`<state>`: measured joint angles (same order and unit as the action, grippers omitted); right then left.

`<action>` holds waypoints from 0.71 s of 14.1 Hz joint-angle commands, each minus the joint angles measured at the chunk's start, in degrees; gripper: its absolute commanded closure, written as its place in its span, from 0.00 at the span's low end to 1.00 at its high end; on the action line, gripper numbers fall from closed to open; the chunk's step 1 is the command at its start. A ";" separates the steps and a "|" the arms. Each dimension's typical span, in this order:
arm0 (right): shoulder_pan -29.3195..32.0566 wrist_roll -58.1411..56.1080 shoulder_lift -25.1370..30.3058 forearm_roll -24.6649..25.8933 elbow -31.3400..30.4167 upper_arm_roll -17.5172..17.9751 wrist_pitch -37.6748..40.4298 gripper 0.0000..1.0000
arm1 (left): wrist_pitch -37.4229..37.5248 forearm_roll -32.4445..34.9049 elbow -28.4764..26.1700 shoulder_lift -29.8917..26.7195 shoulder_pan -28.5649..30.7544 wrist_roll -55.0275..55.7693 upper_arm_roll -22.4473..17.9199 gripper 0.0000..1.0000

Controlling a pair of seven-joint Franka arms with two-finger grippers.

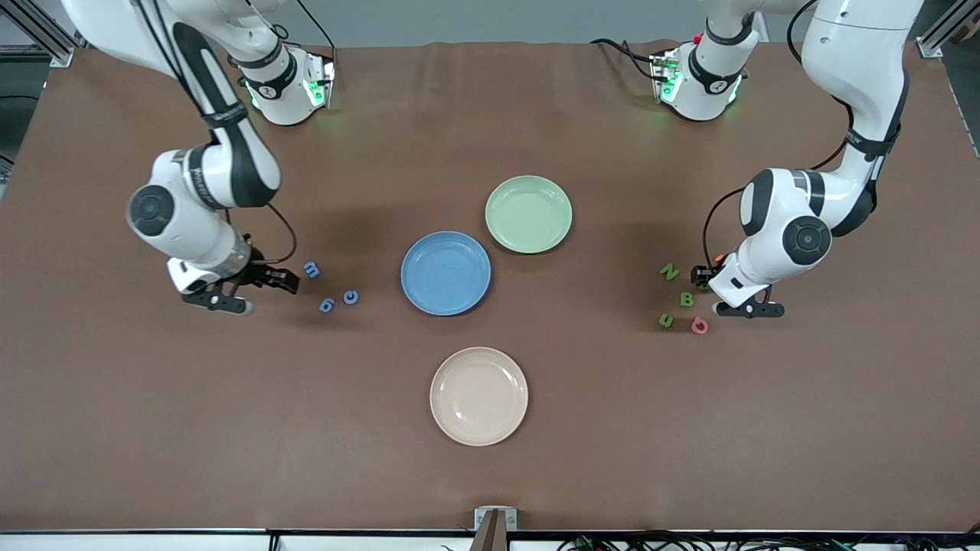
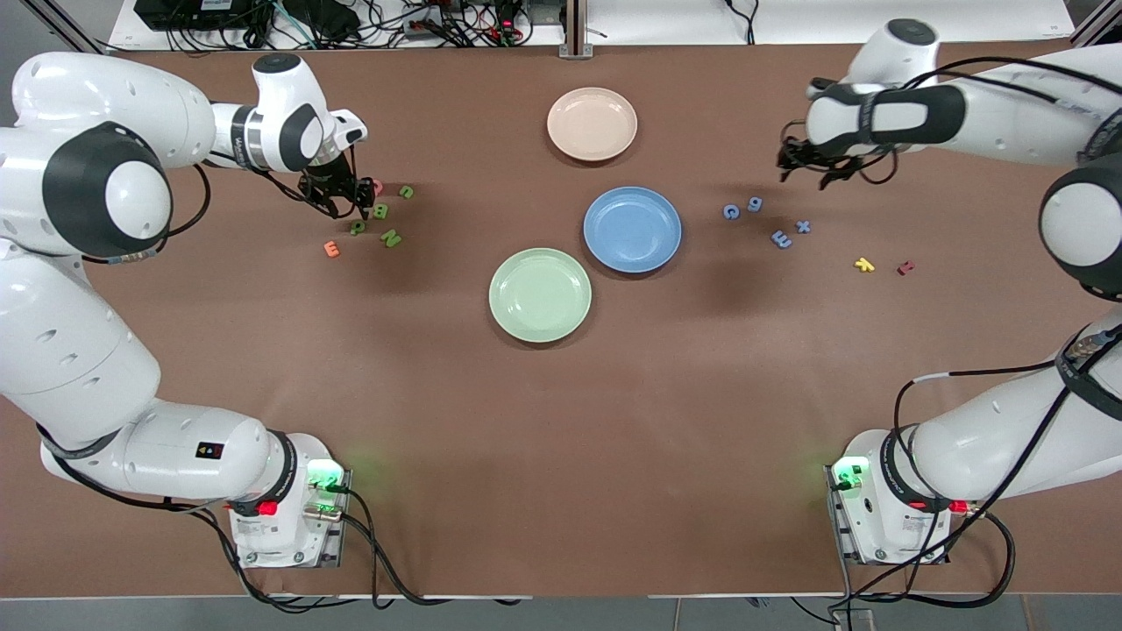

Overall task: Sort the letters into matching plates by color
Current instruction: 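Grasp the blue c with the right gripper while the left gripper grasps green d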

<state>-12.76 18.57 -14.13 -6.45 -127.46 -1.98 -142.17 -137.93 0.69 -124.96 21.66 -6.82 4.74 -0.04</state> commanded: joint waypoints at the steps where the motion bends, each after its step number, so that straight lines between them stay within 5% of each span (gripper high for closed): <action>1: -3.49 4.09 -3.44 -0.76 0.89 -0.39 -3.72 0.19 | -1.46 0.98 -0.11 0.57 -0.21 0.53 -0.05 0.38; 10: -4.82 6.30 -11.88 -0.67 6.26 -0.48 -6.27 0.23 | -4.01 0.98 -0.11 3.56 -0.48 0.62 -0.05 0.40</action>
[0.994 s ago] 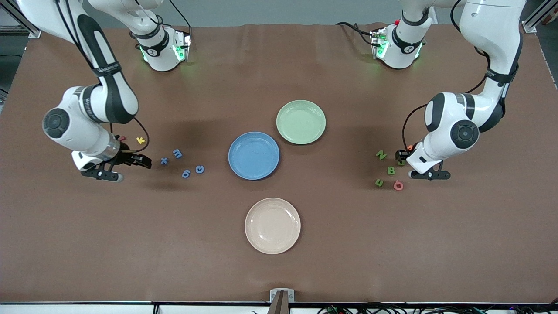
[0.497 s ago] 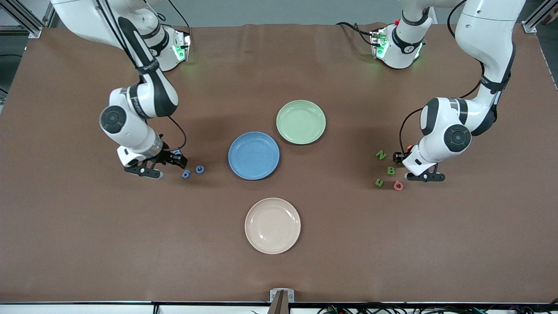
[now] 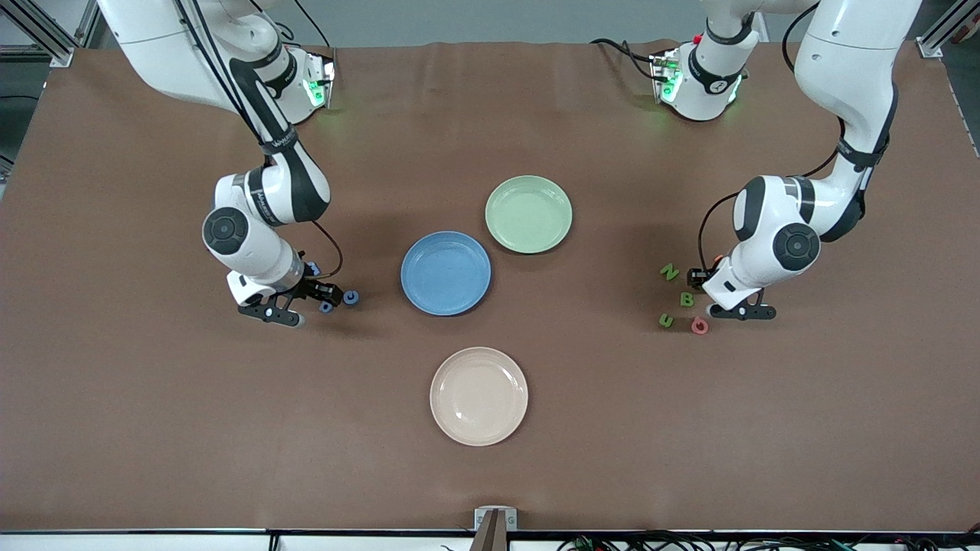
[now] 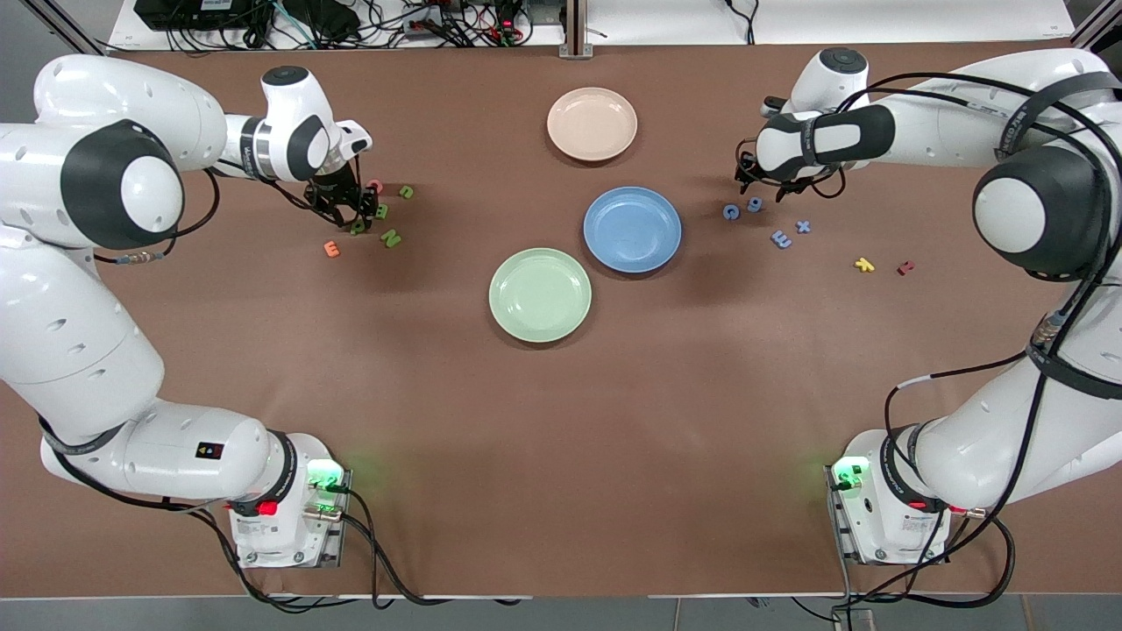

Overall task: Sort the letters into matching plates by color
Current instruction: 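Grasp the blue c with the right gripper while the left gripper grasps green d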

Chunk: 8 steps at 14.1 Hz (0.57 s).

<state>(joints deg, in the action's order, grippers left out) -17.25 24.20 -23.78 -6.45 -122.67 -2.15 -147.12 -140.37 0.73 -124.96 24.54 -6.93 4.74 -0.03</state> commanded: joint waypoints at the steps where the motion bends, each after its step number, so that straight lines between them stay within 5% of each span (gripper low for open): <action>1: -0.42 0.68 -2.93 -0.67 1.47 -0.31 -1.94 0.24 | -1.92 0.94 -0.11 0.86 -0.37 0.62 -0.06 0.40; 8: -0.42 0.59 -4.08 -0.50 1.82 -0.31 -1.94 0.29 | -2.28 0.94 -0.11 1.21 -0.37 0.53 -0.06 0.69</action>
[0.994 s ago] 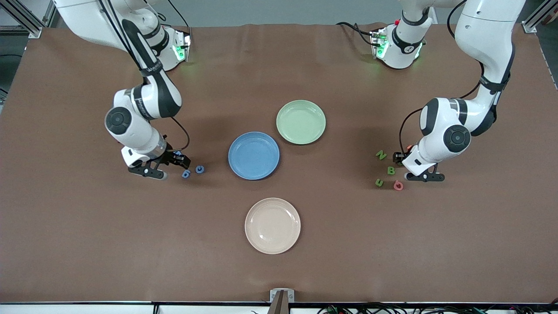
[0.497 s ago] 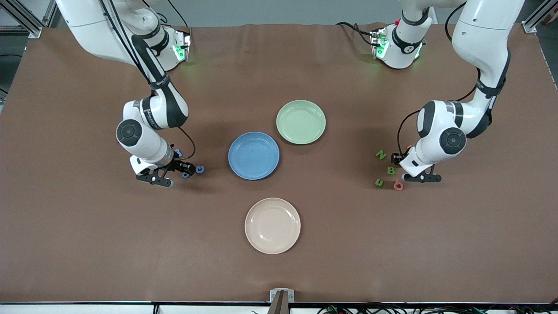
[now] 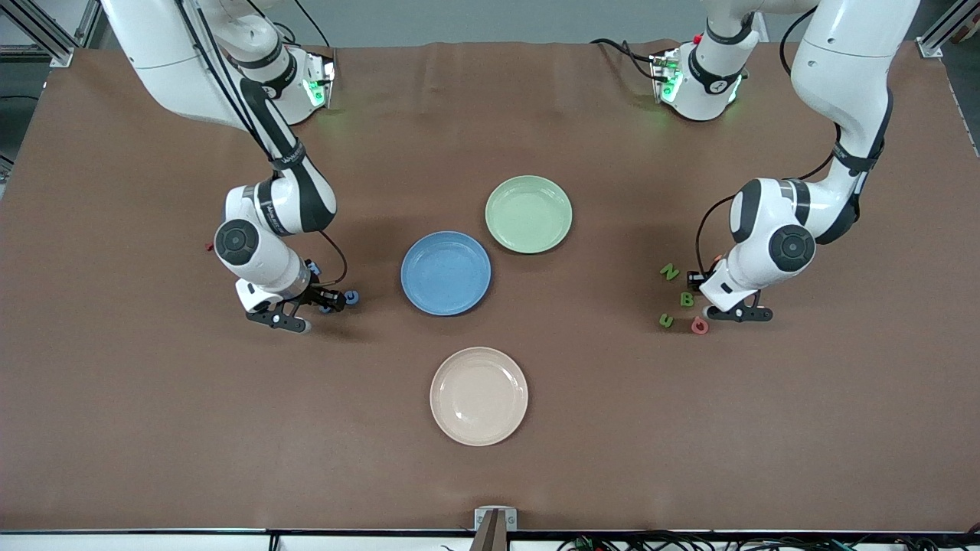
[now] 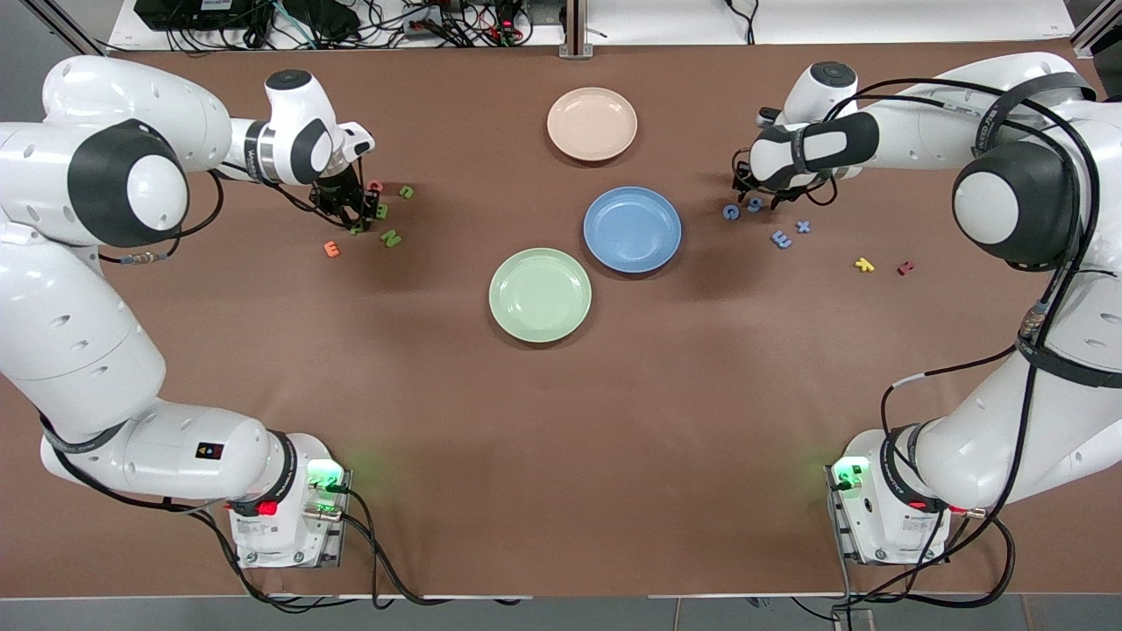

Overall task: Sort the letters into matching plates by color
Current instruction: 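Carry both letters over the matching plates and open both grippers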

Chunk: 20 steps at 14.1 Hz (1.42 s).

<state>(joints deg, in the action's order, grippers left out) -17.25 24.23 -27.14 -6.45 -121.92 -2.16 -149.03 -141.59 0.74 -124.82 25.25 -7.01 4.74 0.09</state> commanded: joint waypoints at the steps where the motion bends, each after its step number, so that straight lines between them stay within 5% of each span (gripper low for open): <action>1: -0.42 0.56 -0.72 -0.41 1.07 -0.30 0.05 0.31 | -1.06 0.93 -0.25 0.50 -0.28 0.53 -0.18 0.73; 5: -0.42 0.56 -0.89 -0.23 1.16 -0.30 0.05 0.37 | -0.18 0.93 0.10 -0.64 -0.72 0.53 -0.09 0.77; 10: -0.42 0.56 -1.68 -0.14 1.69 -0.30 -0.03 0.39 | 12.11 0.93 3.09 -7.75 -4.05 3.95 0.52 0.77; 14: -0.42 0.56 -1.95 -0.14 1.95 -0.30 0.05 0.46 | 21.17 0.32 8.62 -9.08 -4.50 15.00 7.01 0.77; 17: -0.51 0.56 -2.21 -0.14 2.04 -0.30 0.05 0.50 | 21.27 0.06 9.94 -8.47 -4.59 25.37 14.21 0.77; 20: -1.03 0.56 -2.48 -0.06 2.13 -0.30 -0.21 0.67 | 18.99 0.14 10.65 -6.10 -5.99 34.17 19.15 0.78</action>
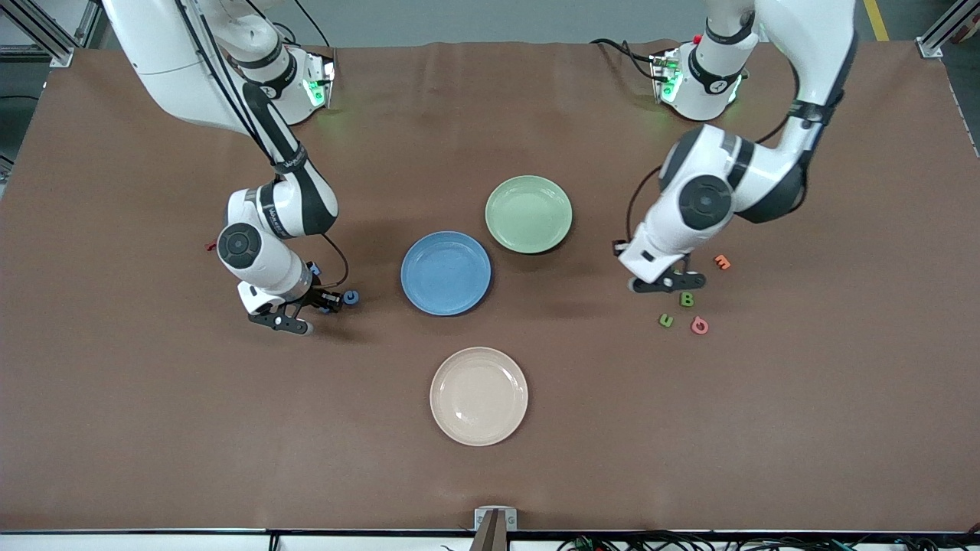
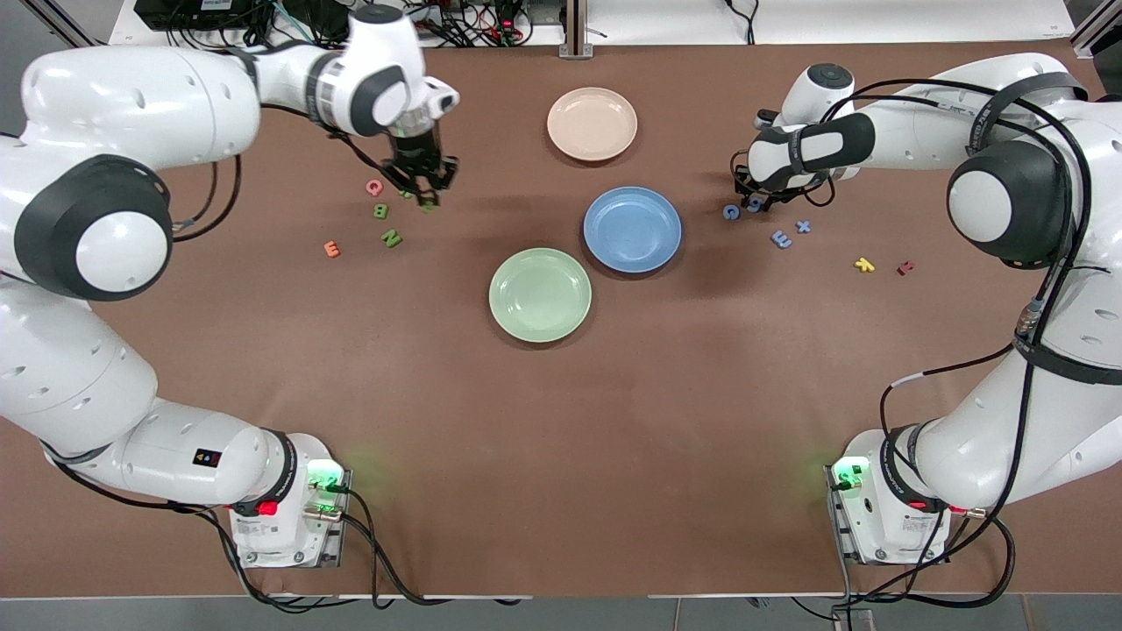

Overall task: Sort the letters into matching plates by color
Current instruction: 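Carry both letters over the matching plates and open both grippers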

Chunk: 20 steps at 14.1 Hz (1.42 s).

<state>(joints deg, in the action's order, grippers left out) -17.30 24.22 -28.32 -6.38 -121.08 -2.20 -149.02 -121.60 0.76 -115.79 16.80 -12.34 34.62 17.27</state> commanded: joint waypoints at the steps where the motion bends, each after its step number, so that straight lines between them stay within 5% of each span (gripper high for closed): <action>1: -0.98 0.57 -1.39 -0.12 1.37 -0.26 -0.22 0.70 | -2.49 0.12 1.62 3.14 -2.33 7.02 2.07 0.78; 5: -0.98 0.57 -1.48 -0.12 1.55 -0.26 0.05 0.96 | -8.11 0.12 0.92 5.60 -9.00 16.60 2.16 0.78; 9: -0.90 0.39 -1.22 -0.21 2.69 -0.26 1.19 0.99 | -12.51 0.12 -0.66 7.72 -14.90 22.24 2.07 0.78; 12: -1.51 2.57 -0.60 -0.21 6.98 -0.26 10.03 1.00 | -12.96 0.12 -1.89 8.51 -18.06 24.00 2.07 0.78; 17: -9.92 15.91 1.50 -0.74 9.28 0.00 12.18 1.00 | -13.05 0.39 -5.05 8.51 -20.62 24.36 2.07 0.77; 19: -13.88 22.42 1.77 -0.74 9.63 0.00 11.74 1.00 | -13.14 0.47 -5.32 8.51 -20.62 24.36 2.07 0.71; 20: -15.82 25.15 1.77 -0.74 9.72 -0.08 11.65 1.00 | -13.14 0.56 -5.32 8.51 -20.54 24.36 2.07 0.49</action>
<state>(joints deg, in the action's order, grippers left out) -29.84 44.33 -27.61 -6.46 -111.24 -1.71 -137.83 -133.81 0.76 -120.38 25.93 -32.78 58.25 19.58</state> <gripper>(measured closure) 0.731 0.705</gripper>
